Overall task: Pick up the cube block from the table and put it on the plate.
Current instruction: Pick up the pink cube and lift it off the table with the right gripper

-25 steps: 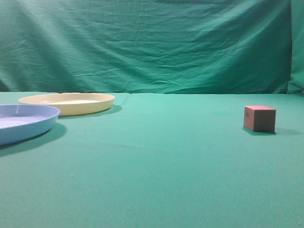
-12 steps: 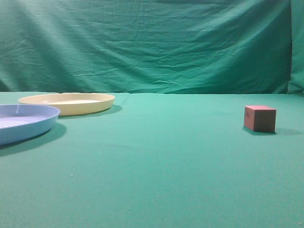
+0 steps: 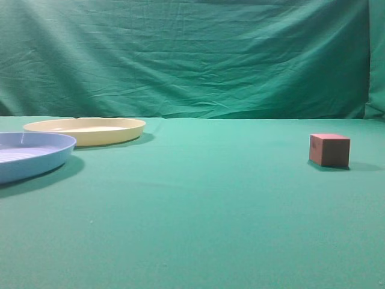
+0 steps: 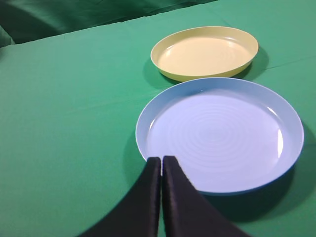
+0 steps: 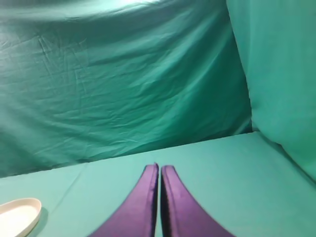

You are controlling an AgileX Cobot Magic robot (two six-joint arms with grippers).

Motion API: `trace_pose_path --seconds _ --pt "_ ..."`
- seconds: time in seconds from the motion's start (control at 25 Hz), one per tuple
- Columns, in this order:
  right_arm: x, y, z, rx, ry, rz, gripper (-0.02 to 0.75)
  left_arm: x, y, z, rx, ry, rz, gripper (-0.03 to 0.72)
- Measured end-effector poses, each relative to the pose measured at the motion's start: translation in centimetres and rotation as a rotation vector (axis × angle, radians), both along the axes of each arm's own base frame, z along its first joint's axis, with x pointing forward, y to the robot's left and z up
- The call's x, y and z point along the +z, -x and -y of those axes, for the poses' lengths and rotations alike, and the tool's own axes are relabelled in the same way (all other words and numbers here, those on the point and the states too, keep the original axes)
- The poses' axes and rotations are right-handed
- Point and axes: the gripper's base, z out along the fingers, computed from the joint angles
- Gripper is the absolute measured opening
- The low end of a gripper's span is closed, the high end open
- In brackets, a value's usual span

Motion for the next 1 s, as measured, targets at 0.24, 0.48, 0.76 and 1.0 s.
trace_pose_path --seconds 0.24,0.48,0.76,1.0 --pt "4.9 -2.2 -0.5 0.032 0.042 -0.337 0.0 0.0 0.0 0.0 0.0 0.0 0.0 0.0" --pt "6.2 -6.0 -1.0 0.064 0.121 -0.648 0.0 0.0 0.0 0.0 0.0 0.0 0.0 0.0" --pt "6.1 -10.0 -2.1 0.196 0.271 -0.757 0.0 0.0 0.0 0.0 0.0 0.0 0.0 0.0" --pt "4.7 -13.6 -4.8 0.36 0.405 -0.896 0.0 0.0 0.0 0.0 0.0 0.0 0.0 0.0"
